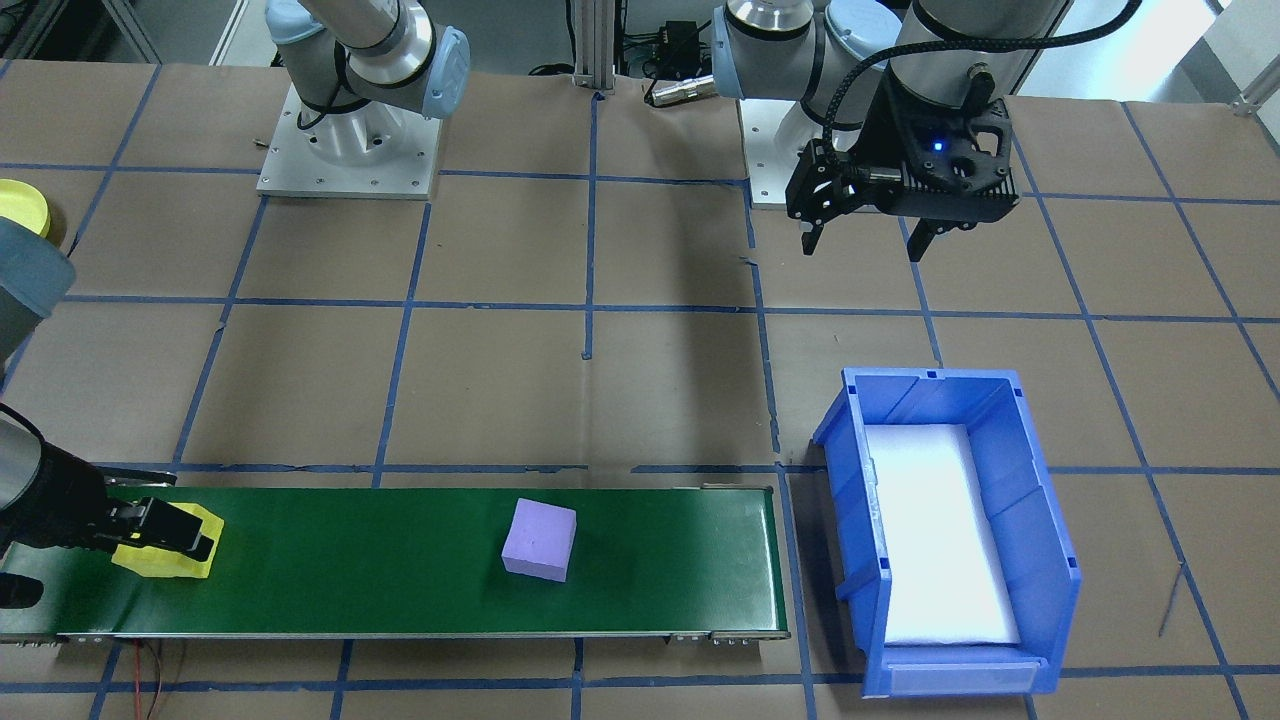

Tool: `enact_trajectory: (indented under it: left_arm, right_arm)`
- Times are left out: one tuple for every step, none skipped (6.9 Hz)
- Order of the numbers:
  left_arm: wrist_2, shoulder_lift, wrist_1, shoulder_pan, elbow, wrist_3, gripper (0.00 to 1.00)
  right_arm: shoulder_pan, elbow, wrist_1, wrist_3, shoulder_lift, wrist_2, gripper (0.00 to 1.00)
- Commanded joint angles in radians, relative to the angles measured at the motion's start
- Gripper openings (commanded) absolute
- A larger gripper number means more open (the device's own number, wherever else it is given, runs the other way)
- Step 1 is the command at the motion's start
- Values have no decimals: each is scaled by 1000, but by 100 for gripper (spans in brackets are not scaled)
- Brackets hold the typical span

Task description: Move block left to right into plate

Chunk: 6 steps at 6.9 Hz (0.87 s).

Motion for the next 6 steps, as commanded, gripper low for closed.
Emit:
enact_trajectory:
  left_arm:
    - [-11,3,7,5,0,-9,100]
    - [-6,11,-4,2,-2,-11,100]
    - [14,11,6,0,-2,-14,100]
    - [17,11,5,-4,0,-21,100]
    - [18,11,-6,-3,-3,-20,100]
    - [15,11,0,-6,-2,-23,100]
  right_arm:
    - [-1,-2,3,30,-7,-109,37]
    - [-3,-7,9,30,-22,-194,23]
    - [-9,-10,12,-13,-53,-251,18]
    - [-39,-7,12,-136,-74,-327,17]
    - [-161,4,13,-259,-90,-338,18]
    - [-267,23,24,-388,-90,-339,18]
